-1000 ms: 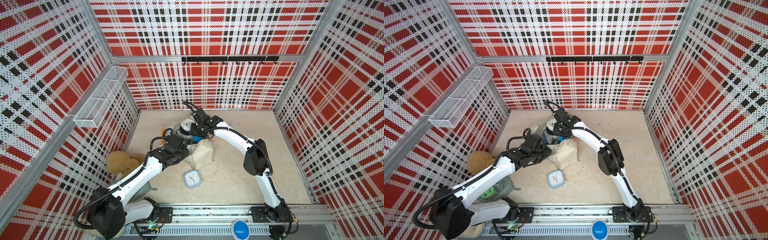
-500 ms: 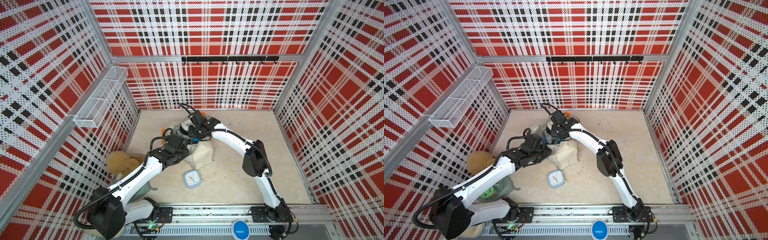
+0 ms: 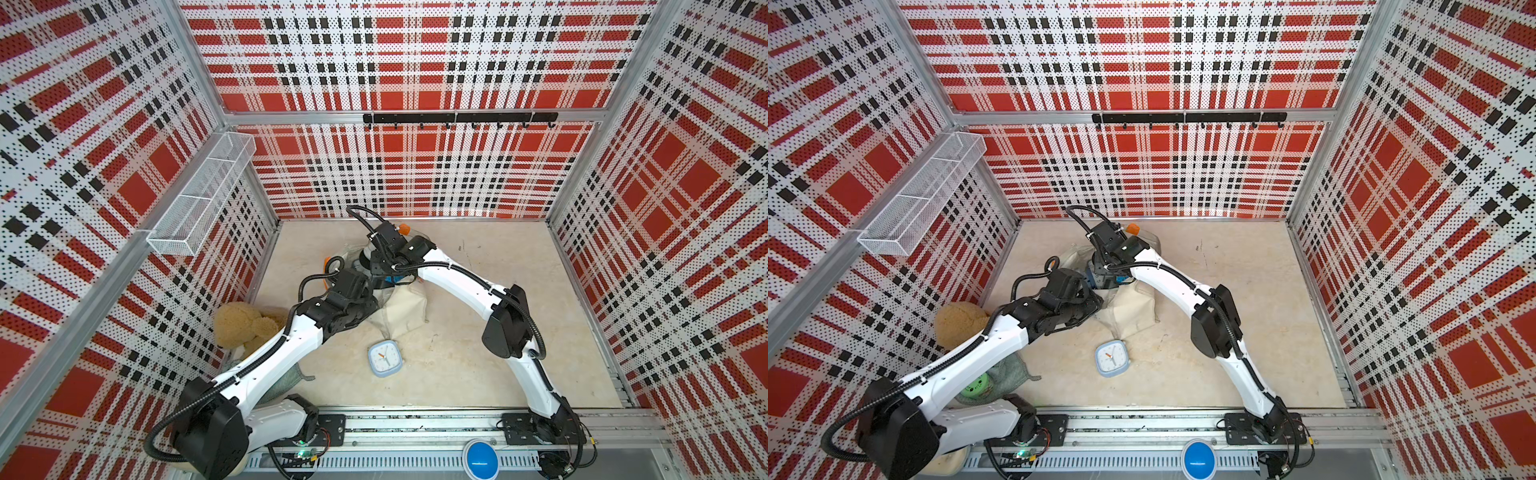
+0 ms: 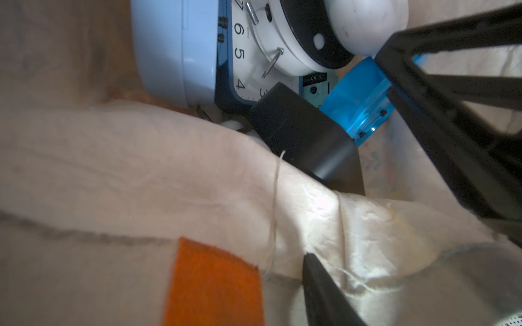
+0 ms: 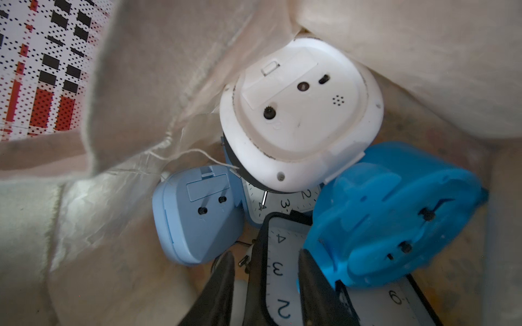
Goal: Take the alarm clock out of the canvas bag
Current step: Pick up the alarm from the canvas bag.
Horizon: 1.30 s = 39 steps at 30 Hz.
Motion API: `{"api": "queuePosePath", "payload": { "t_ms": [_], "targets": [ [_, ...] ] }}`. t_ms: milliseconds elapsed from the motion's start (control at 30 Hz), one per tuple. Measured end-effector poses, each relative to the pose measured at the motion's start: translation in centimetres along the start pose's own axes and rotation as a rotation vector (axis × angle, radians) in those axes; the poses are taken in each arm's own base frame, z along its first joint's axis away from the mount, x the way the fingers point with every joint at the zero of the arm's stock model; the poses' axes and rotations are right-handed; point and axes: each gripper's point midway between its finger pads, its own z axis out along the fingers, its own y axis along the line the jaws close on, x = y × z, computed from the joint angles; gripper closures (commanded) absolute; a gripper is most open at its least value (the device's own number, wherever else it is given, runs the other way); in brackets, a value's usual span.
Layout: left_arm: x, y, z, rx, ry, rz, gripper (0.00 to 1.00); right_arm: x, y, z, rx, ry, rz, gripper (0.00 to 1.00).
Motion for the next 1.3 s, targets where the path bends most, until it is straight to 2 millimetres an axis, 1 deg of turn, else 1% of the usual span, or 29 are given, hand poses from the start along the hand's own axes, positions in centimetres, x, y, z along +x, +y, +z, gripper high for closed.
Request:
{"api": "queuePosePath", "payload": {
  "t_ms": [233,433,600,700,1133,1300],
  "targets": [
    [0.1,0.3,0.2,-0.003,0.000,-0.003,0.52,-0.7,-0.8,0.7,0.019,-0.001,0.025,0.60],
    [-0.1,0.4,0.2,0.000,-0.002,-0.005,0.52,-0.1,-1.4,2.0,0.032,0.027,0.033,0.61],
    [-0.1,0.5,0.3,0.001,0.000,-0.006,0.52,0.8,-1.6,3.4,0.042,0.050,0.029,0.65],
    [0.0,0.6,0.3,-0.001,0.000,-0.007,0.52,0.7,-1.4,3.8,0.037,0.049,0.031,0.67],
    [-0.1,0.6,0.1,0.009,-0.006,-0.006,0.52,0.6,-1.9,4.0,0.044,0.057,0.061,0.93],
    [-0.2,0.6,0.0,0.011,-0.007,-0.005,0.52,0.7,-2.0,4.1,0.043,0.057,0.063,1.00]
  ]
}}
